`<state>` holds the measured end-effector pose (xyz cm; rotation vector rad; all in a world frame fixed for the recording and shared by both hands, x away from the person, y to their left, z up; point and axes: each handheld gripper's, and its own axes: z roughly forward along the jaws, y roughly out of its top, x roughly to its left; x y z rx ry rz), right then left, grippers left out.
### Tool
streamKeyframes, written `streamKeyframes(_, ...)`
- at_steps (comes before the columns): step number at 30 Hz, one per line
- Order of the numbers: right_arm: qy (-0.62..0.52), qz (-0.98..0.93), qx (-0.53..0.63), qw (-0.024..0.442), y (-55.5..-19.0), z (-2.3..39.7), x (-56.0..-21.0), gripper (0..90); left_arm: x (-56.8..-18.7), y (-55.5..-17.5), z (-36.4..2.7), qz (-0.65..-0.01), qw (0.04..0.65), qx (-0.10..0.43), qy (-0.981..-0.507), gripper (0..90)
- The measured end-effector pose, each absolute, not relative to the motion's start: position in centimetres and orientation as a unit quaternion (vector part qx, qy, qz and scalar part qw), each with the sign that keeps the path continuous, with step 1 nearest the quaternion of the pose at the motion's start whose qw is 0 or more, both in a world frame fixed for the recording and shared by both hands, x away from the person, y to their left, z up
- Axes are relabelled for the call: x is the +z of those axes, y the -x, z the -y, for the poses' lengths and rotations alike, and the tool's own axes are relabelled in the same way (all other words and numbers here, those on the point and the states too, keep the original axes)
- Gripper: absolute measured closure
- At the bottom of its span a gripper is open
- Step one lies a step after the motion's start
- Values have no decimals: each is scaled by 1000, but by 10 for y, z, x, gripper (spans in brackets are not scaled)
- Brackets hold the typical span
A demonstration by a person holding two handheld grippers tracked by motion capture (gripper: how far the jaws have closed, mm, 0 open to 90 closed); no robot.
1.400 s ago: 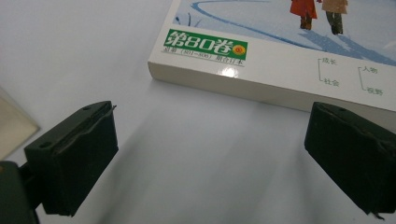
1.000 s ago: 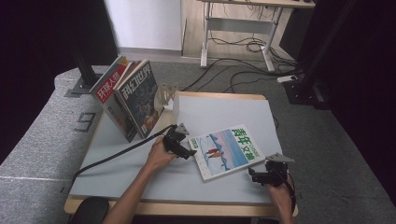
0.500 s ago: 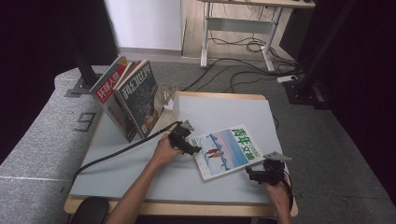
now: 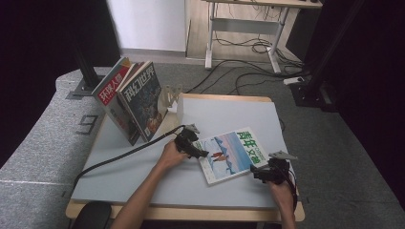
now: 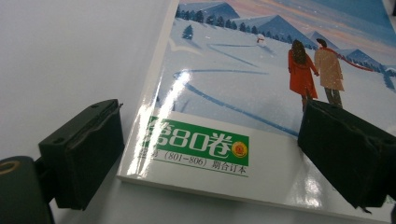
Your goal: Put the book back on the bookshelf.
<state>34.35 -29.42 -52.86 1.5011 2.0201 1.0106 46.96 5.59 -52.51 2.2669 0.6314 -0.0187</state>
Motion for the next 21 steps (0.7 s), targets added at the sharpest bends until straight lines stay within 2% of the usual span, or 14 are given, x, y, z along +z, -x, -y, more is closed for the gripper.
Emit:
streamKeyframes(8, -545, -725, 375, 193, -351, 297, -533, 0, -524, -468, -52, -248, 374, -6, -894, 61)
streamKeyframes(21, -532, -734, 372, 201, -350, 294, -532, 0, -522, -457, -55, -250, 361, -7, -899, 52)
